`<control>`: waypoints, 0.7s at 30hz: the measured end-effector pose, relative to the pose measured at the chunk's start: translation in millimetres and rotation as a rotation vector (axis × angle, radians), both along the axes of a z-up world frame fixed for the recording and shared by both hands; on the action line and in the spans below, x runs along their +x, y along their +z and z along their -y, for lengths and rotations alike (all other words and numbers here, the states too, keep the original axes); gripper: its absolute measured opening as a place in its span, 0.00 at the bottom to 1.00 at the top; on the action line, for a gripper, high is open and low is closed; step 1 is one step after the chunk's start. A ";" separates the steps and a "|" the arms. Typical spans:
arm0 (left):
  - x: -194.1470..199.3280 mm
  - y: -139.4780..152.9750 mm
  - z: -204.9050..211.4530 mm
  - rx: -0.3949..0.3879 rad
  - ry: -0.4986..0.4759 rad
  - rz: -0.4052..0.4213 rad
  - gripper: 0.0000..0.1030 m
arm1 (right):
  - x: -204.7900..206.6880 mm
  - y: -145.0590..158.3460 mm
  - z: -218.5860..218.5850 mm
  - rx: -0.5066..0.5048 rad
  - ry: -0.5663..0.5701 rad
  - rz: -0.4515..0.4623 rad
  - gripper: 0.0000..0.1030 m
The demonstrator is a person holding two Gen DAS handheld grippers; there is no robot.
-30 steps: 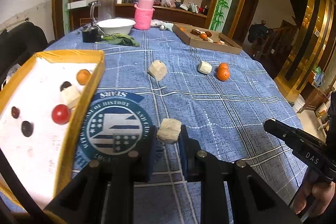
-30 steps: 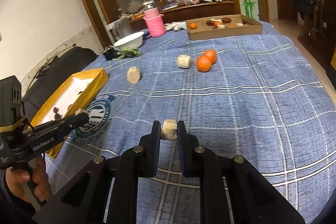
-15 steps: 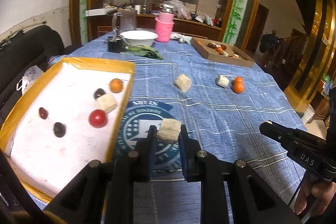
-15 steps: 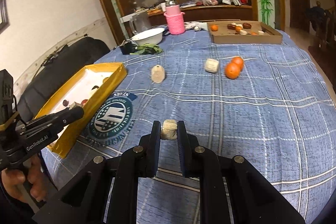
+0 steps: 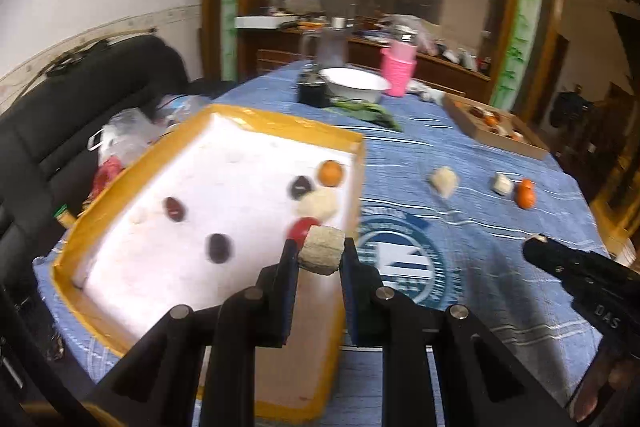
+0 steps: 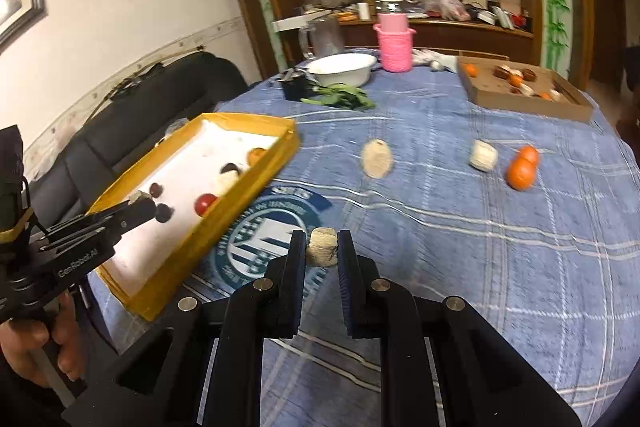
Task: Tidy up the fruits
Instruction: 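Carry both beige pieces into the white tray and open both tools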
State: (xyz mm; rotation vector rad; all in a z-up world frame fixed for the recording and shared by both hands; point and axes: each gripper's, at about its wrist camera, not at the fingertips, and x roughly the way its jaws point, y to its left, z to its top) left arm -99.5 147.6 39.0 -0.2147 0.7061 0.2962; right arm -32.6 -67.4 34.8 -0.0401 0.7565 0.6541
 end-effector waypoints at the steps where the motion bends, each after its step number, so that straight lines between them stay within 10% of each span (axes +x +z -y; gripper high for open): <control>1: 0.1 -0.9 -3.7 0.006 0.015 -0.007 0.22 | 1.0 1.2 -5.7 0.000 0.011 0.002 0.14; 21: 9.2 -20.7 -79.8 0.031 0.207 -0.091 0.22 | 23.0 3.3 -125.2 -0.024 0.193 0.005 0.14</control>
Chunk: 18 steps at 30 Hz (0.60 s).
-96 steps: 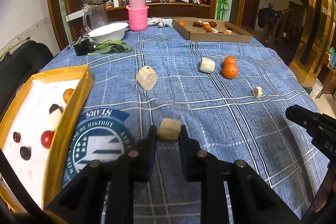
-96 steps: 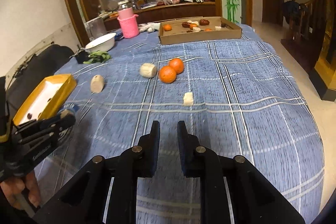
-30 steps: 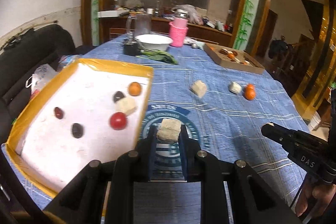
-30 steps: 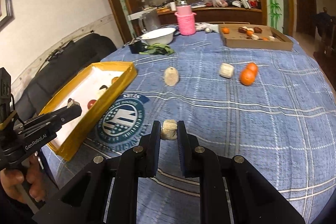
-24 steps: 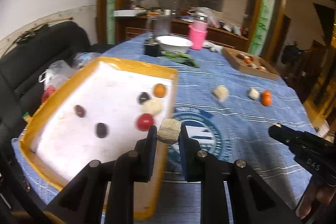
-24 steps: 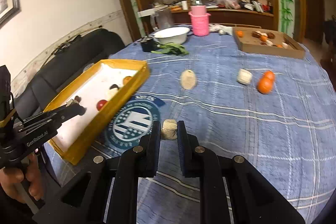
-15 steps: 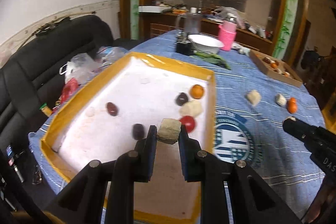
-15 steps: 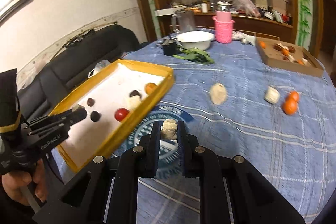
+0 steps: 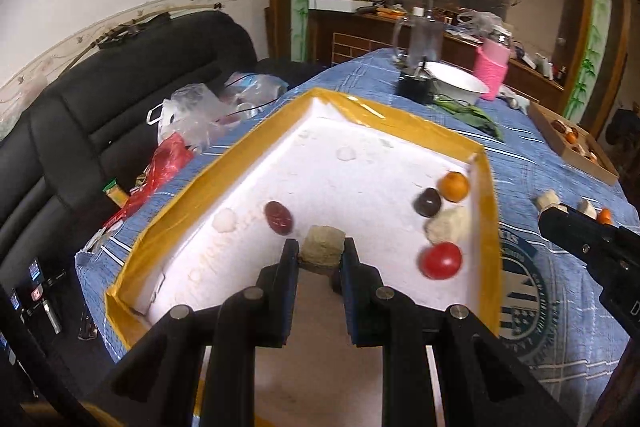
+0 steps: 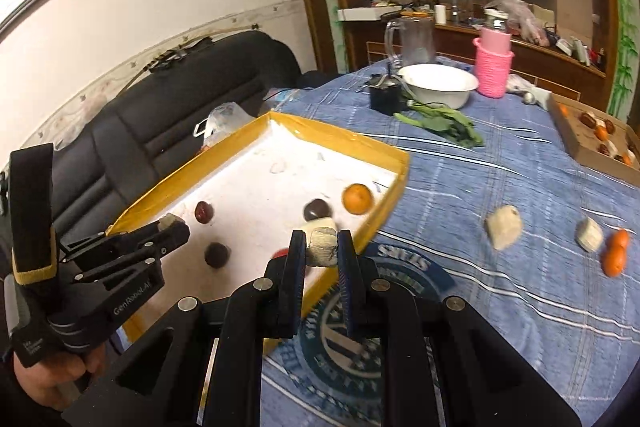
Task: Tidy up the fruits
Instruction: 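Carry both beige pieces into the white tray and open both tools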
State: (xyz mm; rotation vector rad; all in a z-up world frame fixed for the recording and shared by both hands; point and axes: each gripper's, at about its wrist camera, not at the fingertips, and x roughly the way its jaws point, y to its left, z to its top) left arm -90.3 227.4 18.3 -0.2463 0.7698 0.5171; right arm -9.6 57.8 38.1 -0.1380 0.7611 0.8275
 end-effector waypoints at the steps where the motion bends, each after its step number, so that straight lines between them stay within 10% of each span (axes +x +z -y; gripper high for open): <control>1: 0.9 -2.2 -4.2 -0.003 0.008 -0.008 0.22 | 0.9 -1.1 -2.6 -0.001 0.004 -0.001 0.14; 18: 24.1 -8.3 -36.2 -0.041 0.071 -0.056 0.22 | 53.9 -27.0 -69.3 -0.054 0.018 -0.058 0.14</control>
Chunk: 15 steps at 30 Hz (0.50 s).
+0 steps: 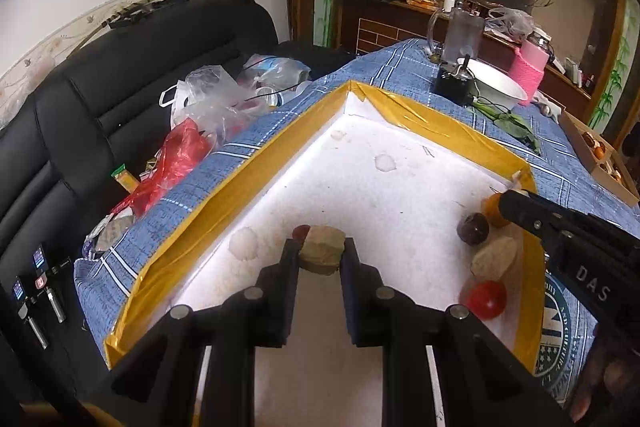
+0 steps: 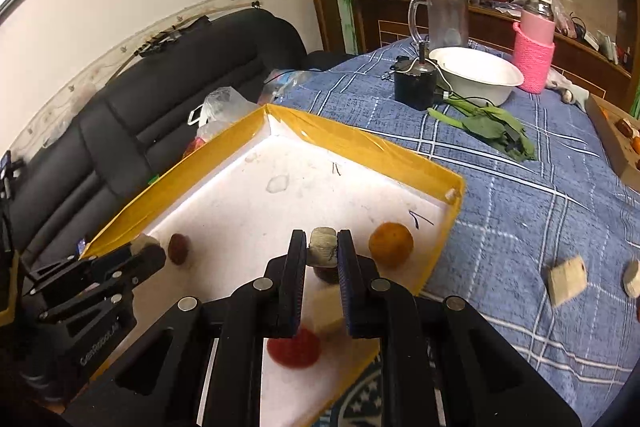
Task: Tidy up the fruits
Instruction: 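Carry both beige pieces into the white tray and open both tools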
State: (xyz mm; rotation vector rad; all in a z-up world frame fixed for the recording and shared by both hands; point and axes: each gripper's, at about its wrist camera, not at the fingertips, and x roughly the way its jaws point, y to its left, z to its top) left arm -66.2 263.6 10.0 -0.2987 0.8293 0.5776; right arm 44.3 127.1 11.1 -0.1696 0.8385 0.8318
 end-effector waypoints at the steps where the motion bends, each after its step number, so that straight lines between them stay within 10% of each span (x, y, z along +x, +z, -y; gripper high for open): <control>1: 1.5 -1.0 -1.3 -0.004 0.003 -0.006 0.22 | 1.8 -1.3 -1.7 -0.003 -0.001 -0.001 0.14; 15: 5.2 -6.5 -10.3 -0.037 0.040 -0.042 0.27 | 16.9 -17.6 -16.4 -0.056 -0.010 -0.015 0.21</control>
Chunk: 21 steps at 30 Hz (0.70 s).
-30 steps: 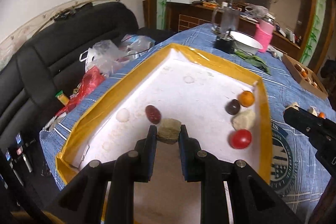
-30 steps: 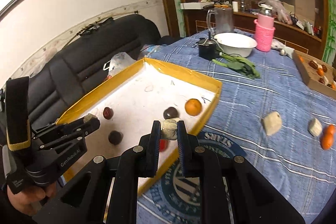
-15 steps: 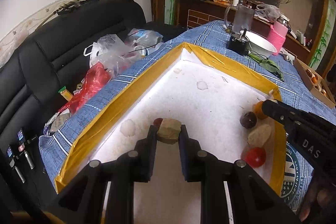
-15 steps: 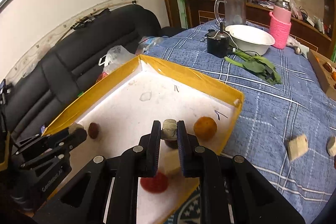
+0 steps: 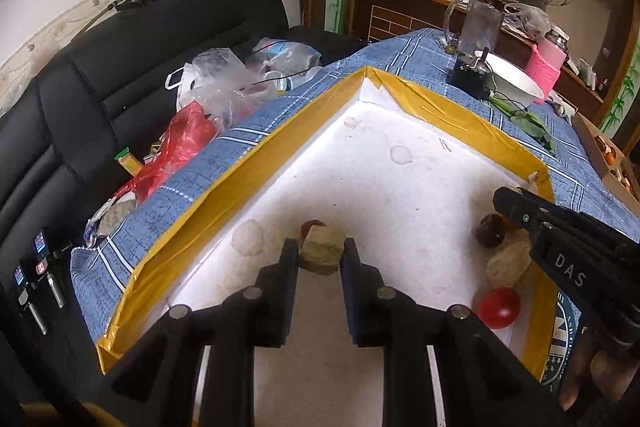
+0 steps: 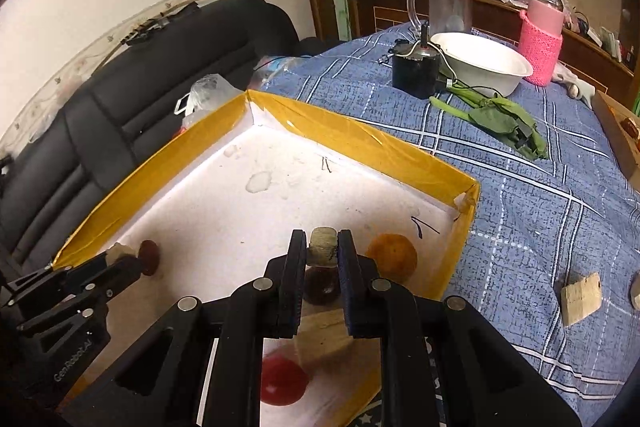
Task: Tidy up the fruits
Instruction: 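Carry both beige pieces into the white tray and open both tools, then withdraw both open tools from the tray over the table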
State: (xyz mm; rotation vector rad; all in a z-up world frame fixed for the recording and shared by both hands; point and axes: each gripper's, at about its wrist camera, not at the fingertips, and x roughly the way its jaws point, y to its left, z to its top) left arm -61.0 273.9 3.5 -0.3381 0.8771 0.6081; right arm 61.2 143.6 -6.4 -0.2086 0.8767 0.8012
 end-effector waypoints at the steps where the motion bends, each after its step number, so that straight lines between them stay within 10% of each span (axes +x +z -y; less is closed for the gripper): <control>1: -0.9 0.6 -0.2 -0.001 0.004 -0.002 0.42 | 0.5 -0.5 0.2 -0.004 -0.001 0.000 0.28; 3: -5.1 4.9 0.6 0.015 0.016 0.015 0.62 | 0.5 1.5 5.4 0.009 -0.004 -0.007 0.32; 12: -25.3 23.8 14.3 0.106 0.018 0.057 0.80 | -11.1 33.7 56.4 0.099 -0.056 0.044 0.75; 21: -21.0 38.2 60.2 0.158 -0.064 0.069 0.86 | 2.4 25.7 149.2 0.134 -0.243 -0.100 0.83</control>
